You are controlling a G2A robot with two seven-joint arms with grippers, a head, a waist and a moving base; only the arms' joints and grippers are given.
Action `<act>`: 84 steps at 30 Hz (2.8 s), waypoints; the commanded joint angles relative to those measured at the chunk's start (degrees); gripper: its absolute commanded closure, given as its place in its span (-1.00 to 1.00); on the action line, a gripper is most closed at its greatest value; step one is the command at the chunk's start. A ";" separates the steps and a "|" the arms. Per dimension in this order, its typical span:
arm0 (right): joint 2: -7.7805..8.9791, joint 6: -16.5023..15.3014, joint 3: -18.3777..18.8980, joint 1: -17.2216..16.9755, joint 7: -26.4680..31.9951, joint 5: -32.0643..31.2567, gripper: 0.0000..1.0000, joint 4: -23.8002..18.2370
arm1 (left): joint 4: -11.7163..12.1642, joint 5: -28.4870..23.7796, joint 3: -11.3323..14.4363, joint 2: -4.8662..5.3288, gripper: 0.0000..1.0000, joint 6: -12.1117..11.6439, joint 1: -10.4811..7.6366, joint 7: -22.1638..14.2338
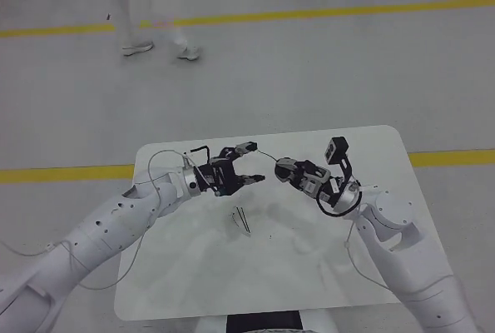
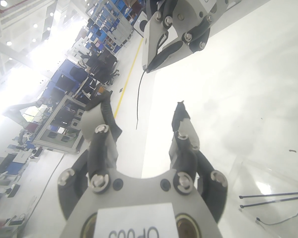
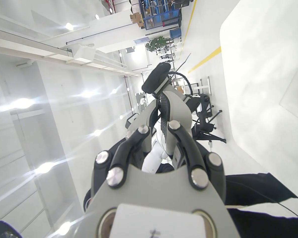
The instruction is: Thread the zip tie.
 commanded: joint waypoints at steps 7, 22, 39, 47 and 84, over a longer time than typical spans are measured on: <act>0.81 -2.25 2.55 -0.59 6.77 -1.82 1.00 1.69 | -0.22 0.59 -2.88 1.20 -1.00 -2.59 2.67 2.82; 0.93 -2.58 2.66 -0.41 8.43 -1.69 1.00 2.21 | -0.64 0.76 -2.85 1.36 -1.00 -3.70 2.75 3.96; 0.93 -2.58 2.66 -0.41 8.43 -1.69 1.00 2.21 | -0.64 0.76 -2.85 1.36 -1.00 -3.70 2.75 3.96; 0.93 -2.58 2.66 -0.41 8.43 -1.69 1.00 2.21 | -0.64 0.76 -2.85 1.36 -1.00 -3.70 2.75 3.96; 2.29 -17.68 2.35 3.49 22.23 -9.24 1.00 9.48 | -2.72 -64.59 16.87 9.17 -1.00 -5.61 -1.43 11.87</act>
